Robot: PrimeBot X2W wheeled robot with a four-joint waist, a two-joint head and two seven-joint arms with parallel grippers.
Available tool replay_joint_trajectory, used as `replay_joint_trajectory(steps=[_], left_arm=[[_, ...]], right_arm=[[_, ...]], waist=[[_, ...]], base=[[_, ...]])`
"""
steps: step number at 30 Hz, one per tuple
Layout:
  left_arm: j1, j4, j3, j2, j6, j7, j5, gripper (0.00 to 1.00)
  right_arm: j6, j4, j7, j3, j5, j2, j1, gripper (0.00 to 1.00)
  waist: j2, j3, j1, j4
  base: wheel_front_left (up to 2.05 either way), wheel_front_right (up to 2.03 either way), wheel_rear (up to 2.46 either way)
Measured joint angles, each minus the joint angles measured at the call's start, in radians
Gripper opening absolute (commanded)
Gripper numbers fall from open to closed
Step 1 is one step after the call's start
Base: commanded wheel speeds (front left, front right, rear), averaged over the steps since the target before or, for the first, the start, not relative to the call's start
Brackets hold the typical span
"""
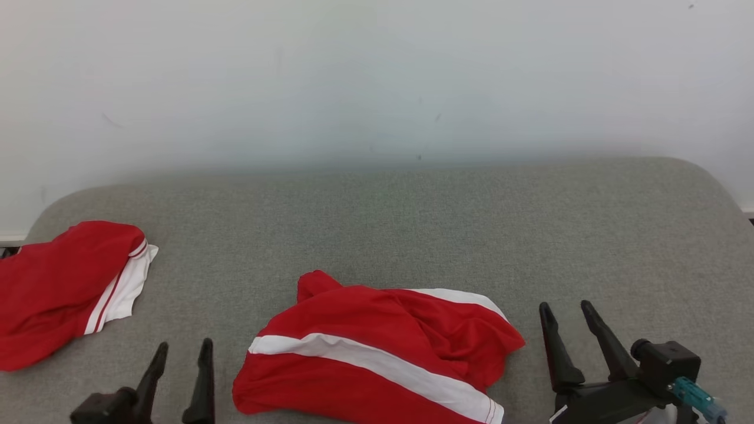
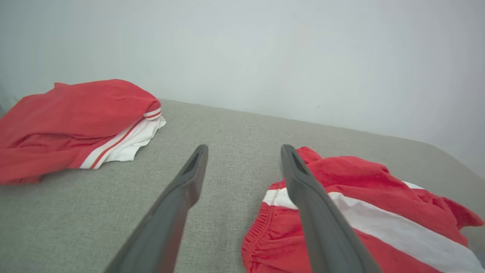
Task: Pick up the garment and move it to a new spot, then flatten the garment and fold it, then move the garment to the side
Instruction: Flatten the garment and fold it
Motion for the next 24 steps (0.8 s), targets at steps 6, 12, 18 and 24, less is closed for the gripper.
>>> replay_joint_trajectory(steps=[6, 12, 18, 24], left_arm=[[0.046, -0.119, -0.035, 0.030, -0.002, -0.005, 0.056, 1.00], [0.105, -0.187, -0.033, 0.053, -0.002, -0.005, 0.073, 1.00], [0.144, -0.208, -0.012, 0.072, -0.001, -0.006, 0.074, 1.00], [0.189, -0.218, 0.001, 0.100, -0.001, 0.010, 0.072, 1.00]], right_arm=[[-0.001, 0.004, -0.016, -0.042, 0.021, 0.000, 0.018, 1.00], [-0.001, 0.008, -0.021, -0.058, 0.045, -0.006, 0.030, 1.00], [0.035, 0.014, -0.020, -0.056, 0.062, -0.031, 0.059, 1.00], [0.062, 0.027, -0.015, -0.054, 0.079, -0.051, 0.081, 1.00]], waist=[[0.0000, -0.018, 0.0000, 0.007], [0.0000, -0.032, -0.0001, 0.001], [0.0000, -0.037, 0.0000, -0.003], [0.0000, -0.044, 0.0000, -0.003]], base=[[0.00, 0.00, 0.00], [0.00, 0.00, 0.00], [0.00, 0.00, 0.00], [0.00, 0.00, 0.00]])
